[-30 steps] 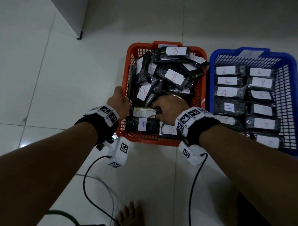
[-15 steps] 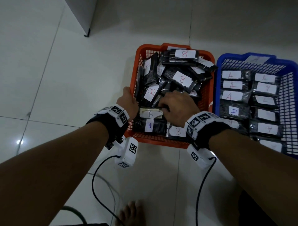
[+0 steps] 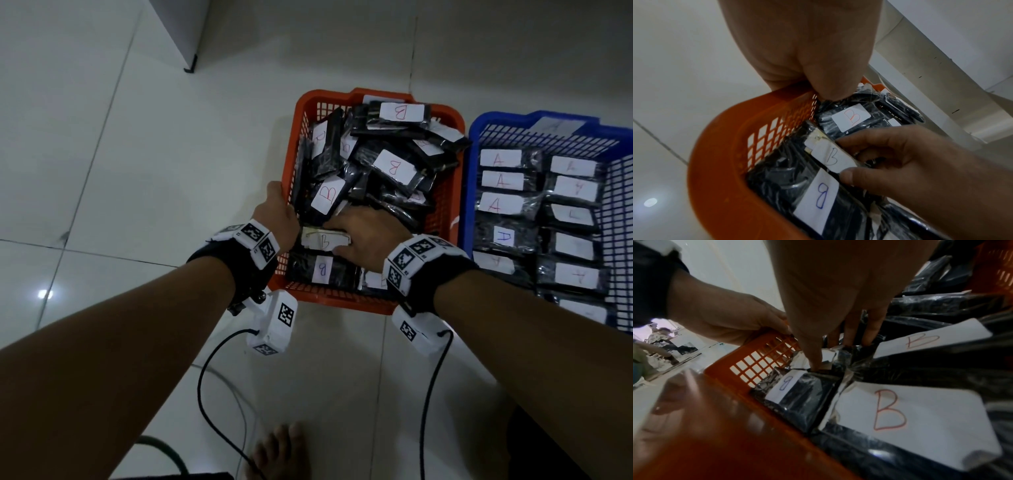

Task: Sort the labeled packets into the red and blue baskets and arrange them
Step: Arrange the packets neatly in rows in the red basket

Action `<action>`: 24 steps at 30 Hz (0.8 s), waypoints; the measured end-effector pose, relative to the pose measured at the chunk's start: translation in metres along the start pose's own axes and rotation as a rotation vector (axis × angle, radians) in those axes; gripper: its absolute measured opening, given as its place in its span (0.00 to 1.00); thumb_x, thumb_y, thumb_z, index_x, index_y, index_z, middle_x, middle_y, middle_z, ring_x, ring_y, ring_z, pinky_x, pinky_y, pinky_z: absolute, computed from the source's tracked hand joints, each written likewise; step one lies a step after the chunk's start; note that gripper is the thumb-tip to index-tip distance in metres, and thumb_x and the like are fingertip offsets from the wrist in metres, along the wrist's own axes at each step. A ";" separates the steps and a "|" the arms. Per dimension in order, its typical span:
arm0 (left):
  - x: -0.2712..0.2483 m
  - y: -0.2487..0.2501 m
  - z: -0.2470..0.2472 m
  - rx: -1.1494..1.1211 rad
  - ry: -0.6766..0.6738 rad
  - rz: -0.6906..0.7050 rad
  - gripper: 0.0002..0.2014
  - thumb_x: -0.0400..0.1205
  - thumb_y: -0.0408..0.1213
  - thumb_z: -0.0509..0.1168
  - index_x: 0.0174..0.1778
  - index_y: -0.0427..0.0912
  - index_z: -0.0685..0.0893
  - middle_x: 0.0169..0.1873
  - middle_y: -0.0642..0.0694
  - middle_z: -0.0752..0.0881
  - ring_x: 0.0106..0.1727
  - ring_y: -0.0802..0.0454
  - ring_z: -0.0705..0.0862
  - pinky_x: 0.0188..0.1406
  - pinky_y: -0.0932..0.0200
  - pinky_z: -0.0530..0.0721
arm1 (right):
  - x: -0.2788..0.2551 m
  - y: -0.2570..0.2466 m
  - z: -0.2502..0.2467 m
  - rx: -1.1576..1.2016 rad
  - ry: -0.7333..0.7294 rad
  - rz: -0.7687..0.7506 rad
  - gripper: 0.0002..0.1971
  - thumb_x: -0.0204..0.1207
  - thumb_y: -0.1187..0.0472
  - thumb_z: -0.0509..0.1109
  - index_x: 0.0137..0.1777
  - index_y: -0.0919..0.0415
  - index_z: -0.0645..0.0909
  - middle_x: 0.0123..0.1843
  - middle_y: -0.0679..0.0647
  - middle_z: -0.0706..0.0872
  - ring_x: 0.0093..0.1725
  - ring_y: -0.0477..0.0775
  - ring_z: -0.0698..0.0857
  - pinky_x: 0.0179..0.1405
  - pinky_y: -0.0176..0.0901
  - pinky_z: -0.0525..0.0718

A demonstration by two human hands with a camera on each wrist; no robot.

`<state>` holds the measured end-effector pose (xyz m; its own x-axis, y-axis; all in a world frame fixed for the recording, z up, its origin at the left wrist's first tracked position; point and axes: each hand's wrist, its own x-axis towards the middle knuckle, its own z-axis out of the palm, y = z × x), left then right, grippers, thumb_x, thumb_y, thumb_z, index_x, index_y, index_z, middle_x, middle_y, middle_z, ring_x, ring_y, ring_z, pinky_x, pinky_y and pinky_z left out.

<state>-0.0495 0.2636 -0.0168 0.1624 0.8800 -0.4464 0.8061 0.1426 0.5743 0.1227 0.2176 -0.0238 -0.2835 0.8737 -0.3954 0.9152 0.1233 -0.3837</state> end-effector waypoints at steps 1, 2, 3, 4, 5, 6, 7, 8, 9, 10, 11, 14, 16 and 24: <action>0.000 0.000 0.000 -0.002 0.001 0.001 0.12 0.87 0.34 0.52 0.65 0.37 0.65 0.45 0.34 0.83 0.43 0.35 0.85 0.46 0.44 0.85 | 0.002 0.000 0.001 -0.003 -0.024 0.006 0.21 0.79 0.52 0.70 0.71 0.48 0.79 0.68 0.50 0.80 0.68 0.54 0.78 0.63 0.52 0.80; 0.000 0.001 -0.001 -0.004 0.000 -0.001 0.12 0.87 0.34 0.52 0.65 0.36 0.65 0.45 0.35 0.83 0.43 0.36 0.85 0.46 0.45 0.85 | 0.003 0.000 0.003 -0.022 -0.033 0.003 0.20 0.79 0.51 0.69 0.71 0.48 0.80 0.68 0.50 0.81 0.67 0.55 0.79 0.62 0.52 0.81; -0.001 0.001 -0.001 -0.001 -0.002 -0.001 0.12 0.87 0.34 0.52 0.66 0.36 0.64 0.44 0.35 0.82 0.43 0.36 0.85 0.45 0.46 0.85 | 0.004 0.000 0.004 -0.056 -0.041 -0.001 0.19 0.80 0.50 0.68 0.70 0.47 0.81 0.67 0.50 0.83 0.66 0.55 0.80 0.61 0.53 0.81; 0.000 0.001 -0.001 0.005 -0.004 -0.002 0.12 0.87 0.34 0.51 0.66 0.36 0.64 0.44 0.36 0.82 0.43 0.36 0.85 0.45 0.46 0.85 | 0.004 0.000 0.005 -0.097 -0.055 -0.001 0.18 0.79 0.49 0.68 0.68 0.46 0.81 0.65 0.50 0.84 0.65 0.55 0.81 0.61 0.55 0.80; 0.000 0.000 -0.001 0.009 -0.006 -0.005 0.12 0.87 0.34 0.51 0.65 0.36 0.64 0.44 0.35 0.82 0.43 0.36 0.85 0.45 0.45 0.85 | 0.004 -0.001 0.006 -0.126 -0.070 0.002 0.17 0.78 0.48 0.67 0.67 0.46 0.82 0.63 0.49 0.85 0.64 0.56 0.82 0.62 0.57 0.79; 0.001 0.000 -0.001 0.010 -0.009 -0.014 0.12 0.87 0.34 0.51 0.65 0.36 0.64 0.45 0.34 0.83 0.43 0.35 0.85 0.45 0.45 0.85 | 0.003 -0.002 0.006 -0.129 -0.077 0.005 0.17 0.77 0.47 0.67 0.65 0.46 0.82 0.61 0.48 0.86 0.63 0.55 0.83 0.63 0.58 0.78; 0.001 0.001 -0.001 0.007 -0.011 -0.025 0.12 0.87 0.33 0.51 0.65 0.36 0.64 0.46 0.33 0.84 0.43 0.35 0.85 0.44 0.45 0.85 | 0.002 -0.001 0.005 -0.107 -0.075 0.009 0.17 0.77 0.46 0.68 0.65 0.46 0.83 0.60 0.48 0.87 0.61 0.55 0.83 0.63 0.57 0.79; 0.002 0.001 0.000 0.004 -0.012 -0.035 0.13 0.86 0.33 0.52 0.66 0.37 0.64 0.47 0.33 0.84 0.44 0.34 0.85 0.44 0.46 0.84 | 0.001 0.000 0.003 -0.060 -0.059 0.018 0.18 0.77 0.46 0.68 0.64 0.47 0.83 0.59 0.48 0.87 0.60 0.54 0.84 0.62 0.53 0.80; 0.002 0.001 0.000 0.002 -0.001 -0.036 0.15 0.85 0.32 0.53 0.67 0.37 0.64 0.49 0.33 0.83 0.46 0.35 0.85 0.44 0.48 0.82 | -0.001 0.001 0.001 0.010 -0.020 0.044 0.17 0.77 0.46 0.68 0.64 0.47 0.84 0.59 0.48 0.88 0.59 0.53 0.85 0.60 0.49 0.81; 0.003 0.002 0.000 0.005 0.044 -0.011 0.18 0.82 0.31 0.56 0.69 0.38 0.65 0.52 0.35 0.82 0.49 0.36 0.84 0.45 0.50 0.81 | -0.003 0.002 -0.002 0.088 0.052 0.085 0.16 0.77 0.46 0.68 0.63 0.46 0.84 0.58 0.47 0.88 0.57 0.52 0.85 0.57 0.45 0.82; 0.003 0.004 -0.001 0.028 0.132 0.050 0.22 0.79 0.31 0.59 0.70 0.39 0.66 0.56 0.36 0.80 0.52 0.40 0.83 0.46 0.51 0.80 | -0.005 0.005 -0.005 0.154 0.151 0.131 0.14 0.78 0.47 0.68 0.60 0.47 0.85 0.57 0.47 0.88 0.56 0.52 0.85 0.54 0.43 0.82; 0.004 0.016 -0.004 0.229 0.384 0.366 0.21 0.74 0.40 0.66 0.63 0.41 0.75 0.56 0.41 0.78 0.53 0.44 0.79 0.45 0.51 0.80 | -0.010 0.020 -0.013 0.194 0.504 0.234 0.09 0.79 0.53 0.68 0.54 0.54 0.85 0.53 0.50 0.85 0.53 0.53 0.84 0.50 0.44 0.83; 0.005 0.029 -0.005 0.344 0.326 0.464 0.15 0.78 0.46 0.66 0.58 0.44 0.80 0.53 0.44 0.81 0.52 0.43 0.81 0.43 0.53 0.80 | -0.011 0.034 -0.018 0.084 0.682 0.251 0.10 0.76 0.56 0.70 0.54 0.58 0.85 0.54 0.55 0.84 0.55 0.58 0.82 0.51 0.48 0.81; 0.013 0.046 0.025 0.396 0.146 0.277 0.27 0.78 0.50 0.69 0.69 0.42 0.71 0.62 0.39 0.81 0.59 0.36 0.83 0.51 0.46 0.81 | -0.010 0.050 -0.030 -0.177 0.448 0.334 0.23 0.79 0.49 0.68 0.71 0.57 0.77 0.69 0.57 0.75 0.70 0.63 0.71 0.64 0.57 0.69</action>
<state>0.0044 0.2700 -0.0132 0.3423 0.9186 -0.1976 0.9027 -0.2631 0.3406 0.1794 0.2295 -0.0139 0.1419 0.9878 -0.0644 0.9790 -0.1496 -0.1382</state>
